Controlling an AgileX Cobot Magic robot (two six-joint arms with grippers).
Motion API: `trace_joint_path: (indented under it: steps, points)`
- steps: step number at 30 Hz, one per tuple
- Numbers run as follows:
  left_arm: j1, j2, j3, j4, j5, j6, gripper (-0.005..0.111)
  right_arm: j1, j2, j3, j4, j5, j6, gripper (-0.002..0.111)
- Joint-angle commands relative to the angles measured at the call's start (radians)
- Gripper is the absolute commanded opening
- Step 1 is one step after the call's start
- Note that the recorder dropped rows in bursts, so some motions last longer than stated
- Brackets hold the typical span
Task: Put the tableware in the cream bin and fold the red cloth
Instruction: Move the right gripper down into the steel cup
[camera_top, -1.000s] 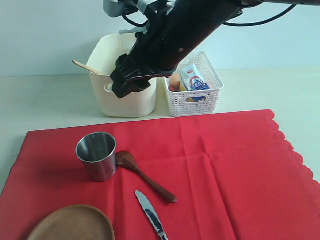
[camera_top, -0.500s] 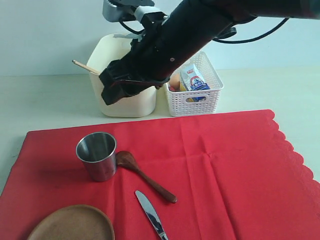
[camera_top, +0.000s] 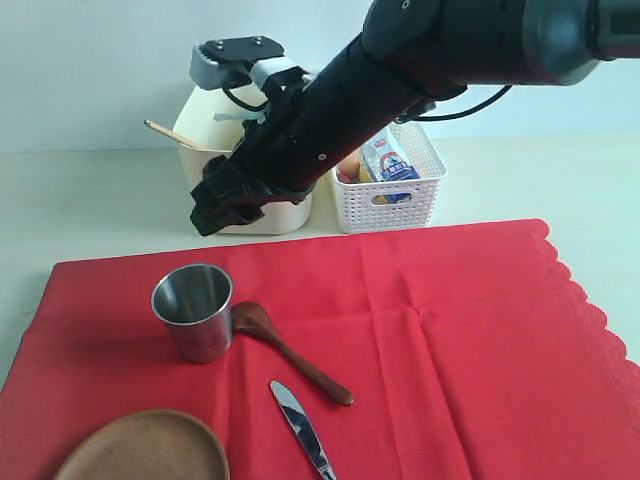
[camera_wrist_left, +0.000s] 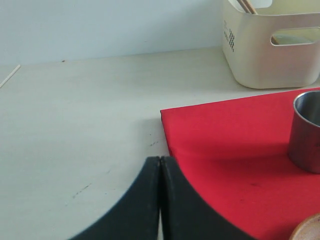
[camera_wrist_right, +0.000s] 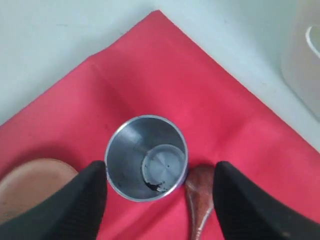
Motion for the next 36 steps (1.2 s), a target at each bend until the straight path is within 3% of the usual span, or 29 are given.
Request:
trace_joint_path:
  steps: [1, 14, 23, 36]
  points:
    - [-0.002, -0.006, 0.003, 0.003, -0.008, 0.0, 0.0, -0.003, 0.003, -0.001, -0.124, 0.005, 0.005, 0.059]
    - [-0.002, -0.006, 0.003, 0.003, -0.008, 0.0, 0.0, -0.003, 0.054, -0.011, -0.097, -0.119, -0.004, 0.06]
    - [-0.002, -0.006, 0.003, 0.003, -0.008, 0.0, 0.0, -0.001, 0.2, -0.141, -0.078, -0.005, -0.004, 0.06]
    - [-0.002, -0.006, 0.003, 0.003, -0.008, 0.0, 0.0, 0.066, 0.287, -0.189, -0.149, -0.009, 0.002, 0.059]
